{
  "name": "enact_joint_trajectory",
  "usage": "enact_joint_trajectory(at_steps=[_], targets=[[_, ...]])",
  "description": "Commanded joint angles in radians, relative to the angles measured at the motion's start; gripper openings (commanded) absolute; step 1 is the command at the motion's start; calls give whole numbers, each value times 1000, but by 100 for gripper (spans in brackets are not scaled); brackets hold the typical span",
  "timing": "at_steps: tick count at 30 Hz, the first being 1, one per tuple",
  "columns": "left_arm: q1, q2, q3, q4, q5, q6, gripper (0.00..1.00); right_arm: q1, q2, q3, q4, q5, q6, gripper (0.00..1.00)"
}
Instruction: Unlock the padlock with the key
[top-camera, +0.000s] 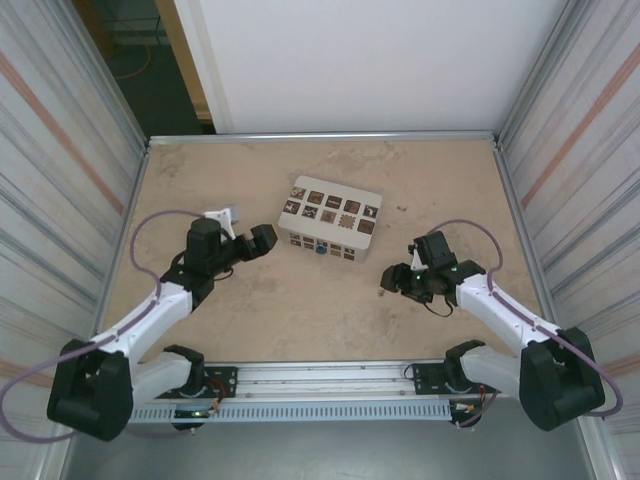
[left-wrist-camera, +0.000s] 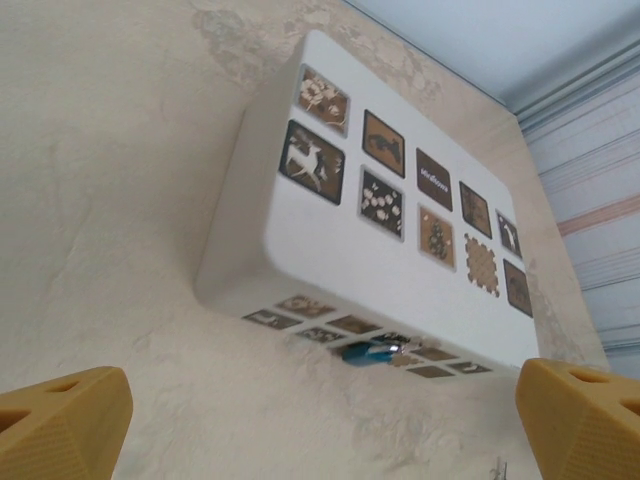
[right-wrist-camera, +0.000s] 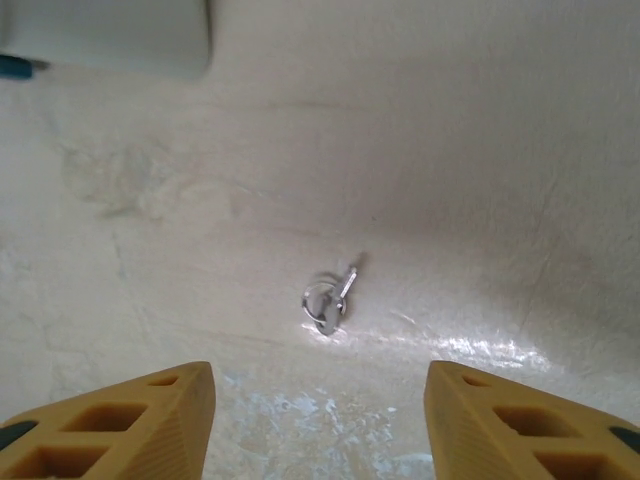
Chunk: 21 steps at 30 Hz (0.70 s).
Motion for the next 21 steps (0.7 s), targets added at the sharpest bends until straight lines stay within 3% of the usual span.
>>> enact_joint_trajectory(at_steps=[1, 11, 21], targets=[[-2, -71, -39, -29, -56, 0, 99, 16, 24, -19, 69, -14, 81, 51], [-2, -120, -45, -53, -78, 15, 99, 42, 111, -25, 128, 6, 136, 32], [-1, -108, -48, -53, -81, 23, 99, 75, 154, -22, 136, 49, 164, 27]])
